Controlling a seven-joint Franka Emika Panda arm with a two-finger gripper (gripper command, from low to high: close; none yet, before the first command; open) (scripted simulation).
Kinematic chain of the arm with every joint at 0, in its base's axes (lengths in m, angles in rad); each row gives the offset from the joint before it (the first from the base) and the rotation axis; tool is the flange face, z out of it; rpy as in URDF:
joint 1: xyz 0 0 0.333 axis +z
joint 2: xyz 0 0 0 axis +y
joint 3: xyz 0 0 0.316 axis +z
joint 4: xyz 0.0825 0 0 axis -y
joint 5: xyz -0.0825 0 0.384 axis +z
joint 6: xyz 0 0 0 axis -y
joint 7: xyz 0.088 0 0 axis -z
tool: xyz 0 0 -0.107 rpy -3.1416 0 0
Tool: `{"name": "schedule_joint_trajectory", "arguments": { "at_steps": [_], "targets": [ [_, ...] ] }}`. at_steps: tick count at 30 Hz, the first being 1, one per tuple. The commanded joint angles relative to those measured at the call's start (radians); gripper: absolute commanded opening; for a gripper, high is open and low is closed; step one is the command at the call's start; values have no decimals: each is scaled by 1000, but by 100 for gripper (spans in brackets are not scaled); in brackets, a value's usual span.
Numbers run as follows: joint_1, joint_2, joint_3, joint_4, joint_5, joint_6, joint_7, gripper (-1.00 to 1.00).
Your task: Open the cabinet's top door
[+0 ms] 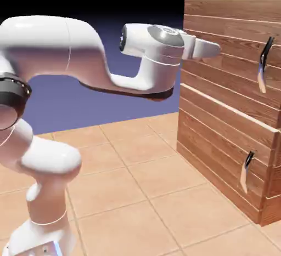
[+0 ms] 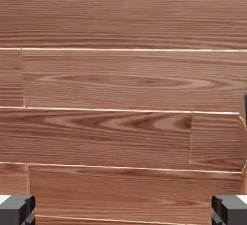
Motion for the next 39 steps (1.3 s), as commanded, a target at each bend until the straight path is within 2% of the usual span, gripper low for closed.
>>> {"name": "schedule_joint_trajectory", "arguments": {
  "at_steps": [1, 19, 27, 28, 39],
  "targets": [
    [18, -3, -19, 13, -44, 0, 33, 0],
    [347, -60, -360, 244, -825, -7, 627, 0],
    [566, -26, -521, 405, -823, 0, 621, 0],
    [566, -26, -521, 405, -823, 0, 621, -100],
    [203, 23, -248, 134, -709, -142, 628, -100]
  ]
}}
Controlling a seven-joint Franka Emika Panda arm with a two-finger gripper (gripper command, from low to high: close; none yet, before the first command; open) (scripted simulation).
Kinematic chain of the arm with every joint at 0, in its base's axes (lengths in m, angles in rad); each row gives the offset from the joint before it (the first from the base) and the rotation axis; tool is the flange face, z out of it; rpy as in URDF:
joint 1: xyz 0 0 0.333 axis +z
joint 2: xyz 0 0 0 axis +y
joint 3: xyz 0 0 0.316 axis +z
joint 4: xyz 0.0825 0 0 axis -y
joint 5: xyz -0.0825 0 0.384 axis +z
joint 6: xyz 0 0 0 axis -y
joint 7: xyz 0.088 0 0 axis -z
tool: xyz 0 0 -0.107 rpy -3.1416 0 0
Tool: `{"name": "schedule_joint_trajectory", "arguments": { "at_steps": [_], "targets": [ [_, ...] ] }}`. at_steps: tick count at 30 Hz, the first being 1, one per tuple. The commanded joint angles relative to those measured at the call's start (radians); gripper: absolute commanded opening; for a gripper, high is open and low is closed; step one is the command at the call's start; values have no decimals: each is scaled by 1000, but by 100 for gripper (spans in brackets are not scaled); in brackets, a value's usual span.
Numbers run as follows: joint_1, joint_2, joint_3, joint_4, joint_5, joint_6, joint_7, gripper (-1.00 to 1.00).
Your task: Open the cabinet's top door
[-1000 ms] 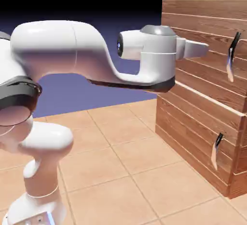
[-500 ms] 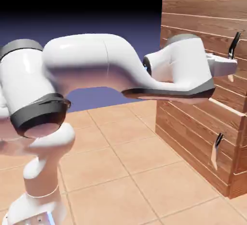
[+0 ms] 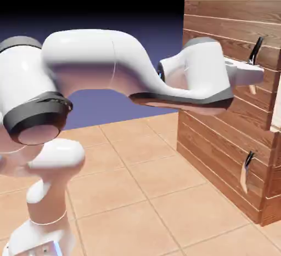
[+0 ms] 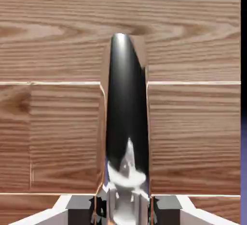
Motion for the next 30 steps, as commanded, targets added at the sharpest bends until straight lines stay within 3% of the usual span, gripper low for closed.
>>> {"name": "schedule_joint_trajectory", "arguments": {
  "at_steps": [1, 18, 30],
  "targets": [
    [-36, 2, 29, -24, 14, -13, 0, -100],
    [-652, -38, 579, -361, 282, -139, 0, -100],
    [-1087, -154, 988, -519, 532, -100, 0, -100]
  ]
}}
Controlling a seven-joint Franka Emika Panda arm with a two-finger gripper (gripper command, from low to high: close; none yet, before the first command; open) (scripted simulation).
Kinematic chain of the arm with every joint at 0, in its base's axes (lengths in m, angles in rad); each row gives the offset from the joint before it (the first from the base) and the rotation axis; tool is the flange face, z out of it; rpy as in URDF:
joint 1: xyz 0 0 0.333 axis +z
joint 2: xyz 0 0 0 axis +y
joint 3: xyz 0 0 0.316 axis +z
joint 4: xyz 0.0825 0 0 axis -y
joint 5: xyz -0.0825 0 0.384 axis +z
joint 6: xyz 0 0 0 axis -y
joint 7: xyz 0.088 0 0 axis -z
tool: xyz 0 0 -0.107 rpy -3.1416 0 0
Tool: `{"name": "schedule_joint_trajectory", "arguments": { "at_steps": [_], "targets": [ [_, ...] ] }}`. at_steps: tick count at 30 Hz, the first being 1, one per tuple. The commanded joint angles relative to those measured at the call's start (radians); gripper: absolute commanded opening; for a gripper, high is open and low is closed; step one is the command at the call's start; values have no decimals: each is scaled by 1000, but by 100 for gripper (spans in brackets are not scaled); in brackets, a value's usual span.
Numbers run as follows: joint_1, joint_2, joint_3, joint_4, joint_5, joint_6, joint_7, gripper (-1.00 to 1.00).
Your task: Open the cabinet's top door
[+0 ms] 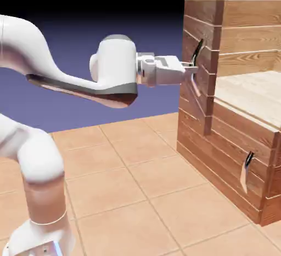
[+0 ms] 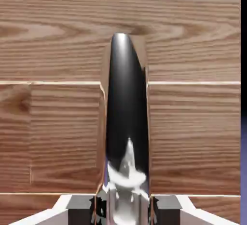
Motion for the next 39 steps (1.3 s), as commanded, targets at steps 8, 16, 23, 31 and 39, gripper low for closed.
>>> {"name": "schedule_joint_trajectory", "arguments": {
  "at_steps": [8, 16, 23, 31, 39],
  "targets": [
    [-160, -172, 191, -122, 312, -1, -167, -100],
    [-129, -348, 312, -229, 660, -135, -403, -100],
    [-13, -476, 484, -271, 965, -387, -555, -100],
    [72, -507, 764, -189, 1267, -734, -622, -100],
    [-13, -446, 1048, 46, 1500, -1078, -642, -100]
  ]
}}
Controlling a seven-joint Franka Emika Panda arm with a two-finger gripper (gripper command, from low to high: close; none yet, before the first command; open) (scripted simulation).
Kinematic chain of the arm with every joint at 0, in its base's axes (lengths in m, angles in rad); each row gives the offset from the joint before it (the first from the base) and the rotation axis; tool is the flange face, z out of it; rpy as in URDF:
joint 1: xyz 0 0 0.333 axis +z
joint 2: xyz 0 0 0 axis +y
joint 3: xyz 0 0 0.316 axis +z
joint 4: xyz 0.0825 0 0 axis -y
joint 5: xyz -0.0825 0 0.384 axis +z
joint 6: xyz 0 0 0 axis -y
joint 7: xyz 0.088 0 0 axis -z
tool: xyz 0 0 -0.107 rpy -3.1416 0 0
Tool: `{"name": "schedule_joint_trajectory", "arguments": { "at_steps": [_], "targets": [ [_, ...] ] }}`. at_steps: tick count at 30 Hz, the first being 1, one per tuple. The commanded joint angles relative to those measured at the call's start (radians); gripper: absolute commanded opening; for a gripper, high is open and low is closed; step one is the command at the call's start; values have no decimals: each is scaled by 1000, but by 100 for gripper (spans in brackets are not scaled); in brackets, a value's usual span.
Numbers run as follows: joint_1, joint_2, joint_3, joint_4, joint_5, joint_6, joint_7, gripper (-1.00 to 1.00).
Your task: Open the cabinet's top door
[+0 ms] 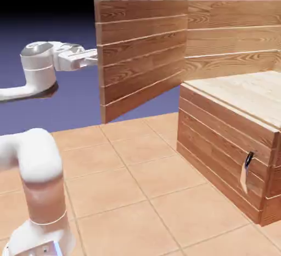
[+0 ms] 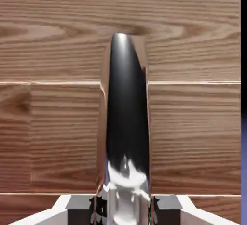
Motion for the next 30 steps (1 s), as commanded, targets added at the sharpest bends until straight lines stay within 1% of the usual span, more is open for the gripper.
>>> {"name": "schedule_joint_trajectory", "arguments": {
  "at_steps": [1, 14, 30],
  "targets": [
    [-22, 8, 31, 36, 22, -40, -2, -100],
    [-364, 43, 301, 507, 187, -441, -60, -100],
    [-794, -4, 451, 1087, 238, -822, -199, -100]
  ]
}}
